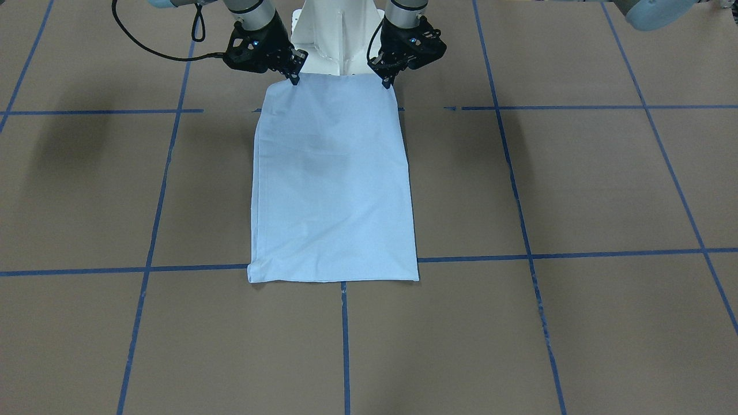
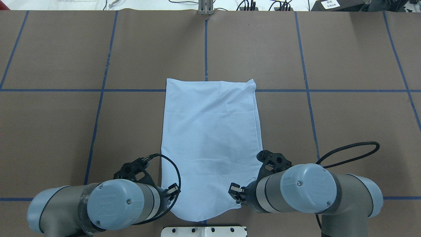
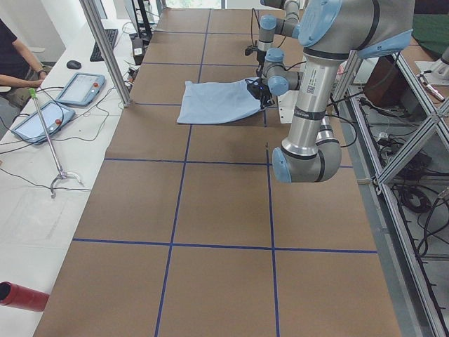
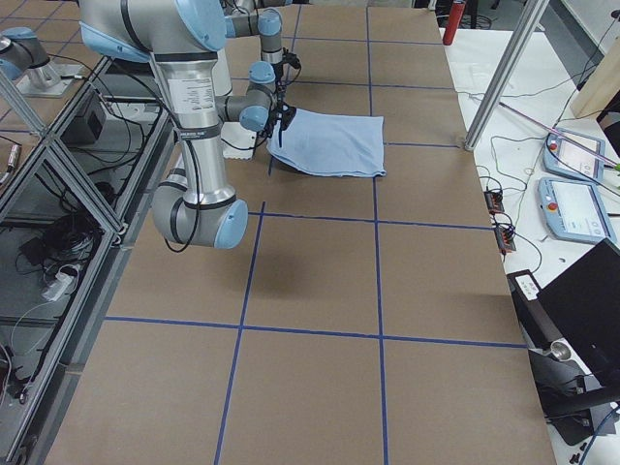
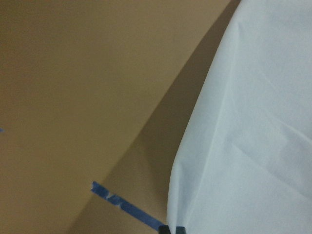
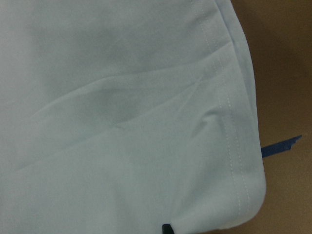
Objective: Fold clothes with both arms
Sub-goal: 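Lift the near edge with both grippers and fold it over the far half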
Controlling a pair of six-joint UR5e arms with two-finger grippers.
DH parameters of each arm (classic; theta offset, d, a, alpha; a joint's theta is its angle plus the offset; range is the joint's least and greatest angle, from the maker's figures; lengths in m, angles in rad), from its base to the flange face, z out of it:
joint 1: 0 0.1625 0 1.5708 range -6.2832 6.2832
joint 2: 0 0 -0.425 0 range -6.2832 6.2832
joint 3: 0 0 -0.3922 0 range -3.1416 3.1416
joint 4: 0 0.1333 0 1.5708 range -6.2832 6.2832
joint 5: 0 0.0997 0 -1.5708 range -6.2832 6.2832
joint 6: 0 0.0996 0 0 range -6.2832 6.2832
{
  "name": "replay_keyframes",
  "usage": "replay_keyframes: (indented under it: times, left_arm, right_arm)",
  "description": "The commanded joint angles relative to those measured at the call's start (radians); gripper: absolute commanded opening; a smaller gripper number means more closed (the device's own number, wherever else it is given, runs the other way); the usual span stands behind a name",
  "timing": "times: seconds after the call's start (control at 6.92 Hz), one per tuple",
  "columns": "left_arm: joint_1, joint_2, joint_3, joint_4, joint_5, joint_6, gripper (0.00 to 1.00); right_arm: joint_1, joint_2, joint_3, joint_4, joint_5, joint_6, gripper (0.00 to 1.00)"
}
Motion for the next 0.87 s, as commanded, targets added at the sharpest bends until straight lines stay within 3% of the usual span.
replay_keyframes:
  times: [0.0, 0.43, 0.72]
  left_arm:
    - [-0.007, -0.004, -0.01, 0.0, -0.002, 0.046, 0.0]
    - [-0.146, -0.03, 0.01, -0.006, -0.007, 0.17, 0.0]
    - [-0.238, -0.111, 0.098, -0.017, -0.008, 0.23, 0.0]
  right_arm:
    - [0.02, 0.01, -0.018, 0.0, 0.0, -0.021, 0.0]
    - [0.183, 0.072, -0.074, 0.0, 0.003, -0.162, 0.0]
    - [0.272, 0.203, -0.246, 0.006, 0.009, -0.174, 0.0]
